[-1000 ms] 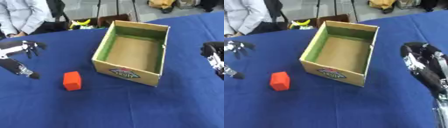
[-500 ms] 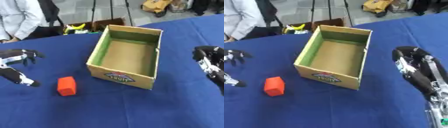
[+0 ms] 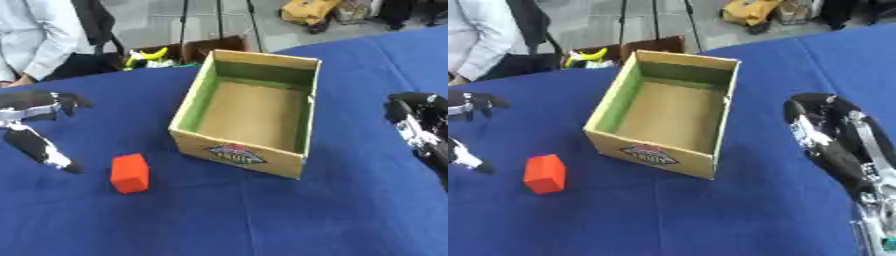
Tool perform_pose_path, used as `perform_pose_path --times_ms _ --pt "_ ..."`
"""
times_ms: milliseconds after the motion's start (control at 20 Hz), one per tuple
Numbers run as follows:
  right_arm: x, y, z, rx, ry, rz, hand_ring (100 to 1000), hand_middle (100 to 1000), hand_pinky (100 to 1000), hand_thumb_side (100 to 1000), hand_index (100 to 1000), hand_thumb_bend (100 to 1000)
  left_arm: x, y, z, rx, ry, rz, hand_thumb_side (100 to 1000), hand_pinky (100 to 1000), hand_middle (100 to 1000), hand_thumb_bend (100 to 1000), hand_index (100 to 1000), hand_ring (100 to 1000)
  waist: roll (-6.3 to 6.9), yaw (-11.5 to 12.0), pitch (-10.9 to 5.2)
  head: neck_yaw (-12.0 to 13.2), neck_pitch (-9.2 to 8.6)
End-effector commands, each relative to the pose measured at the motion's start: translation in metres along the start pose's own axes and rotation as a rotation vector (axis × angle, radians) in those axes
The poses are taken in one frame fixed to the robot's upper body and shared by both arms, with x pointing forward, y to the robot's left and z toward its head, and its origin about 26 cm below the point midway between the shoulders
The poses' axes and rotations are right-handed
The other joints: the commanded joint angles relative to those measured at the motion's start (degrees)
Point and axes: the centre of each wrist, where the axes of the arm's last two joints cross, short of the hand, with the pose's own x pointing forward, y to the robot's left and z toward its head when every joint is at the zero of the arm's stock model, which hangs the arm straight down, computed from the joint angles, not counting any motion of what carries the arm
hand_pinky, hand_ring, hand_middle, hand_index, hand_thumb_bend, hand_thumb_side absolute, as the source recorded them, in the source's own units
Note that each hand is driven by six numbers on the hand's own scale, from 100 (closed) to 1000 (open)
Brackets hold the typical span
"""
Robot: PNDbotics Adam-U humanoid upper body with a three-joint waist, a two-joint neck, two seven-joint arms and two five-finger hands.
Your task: Pick up objects on the table and place them in the box.
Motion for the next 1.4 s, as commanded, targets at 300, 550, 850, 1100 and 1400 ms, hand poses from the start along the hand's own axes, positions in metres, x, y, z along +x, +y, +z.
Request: perform_pose_path --times_ms 300,550,850,1100,1400 --pt "0.005 -0.002 -0.004 0.017 -0.023 0.020 813 530 854 508 725 288 0.011 0.024 0.004 -0.042 0.021 -0.229 637 749 974 882 1000 864 -0.20 -0.24 -0.56 0.46 -0.09" --pt "0.004 -0.003 -0.004 0.020 -0.022 0.022 814 530 855 505 724 289 0.019 0.025 0.001 -0.022 0.023 -0.295 711 736 961 960 1000 853 -0.24 -0.31 -0.38 0.46 -0.24" --pt "0.004 -0.003 -0.004 0.022 -0.022 0.023 814 530 855 503 724 288 0.023 0.025 -0.002 0.027 -0.039 -0.209 705 705 934 1000 991 830 -0.32 -0.32 -0.22 0.20 -0.49" --pt "0.005 -0.002 -0.005 0.026 -0.024 0.022 814 530 856 501 725 288 0.027 0.023 -0.009 -0.026 -0.169 -0.105 644 653 907 1000 972 800 -0.31 -0.56 -0.08 0.13 -0.47" --pt "0.005 -0.002 -0.005 0.029 -0.024 0.021 815 529 856 499 725 286 0.031 0.016 -0.022 -0.066 -0.248 0.010 606 611 868 1000 949 759 -0.15 -0.88 0.00 0.21 -0.51"
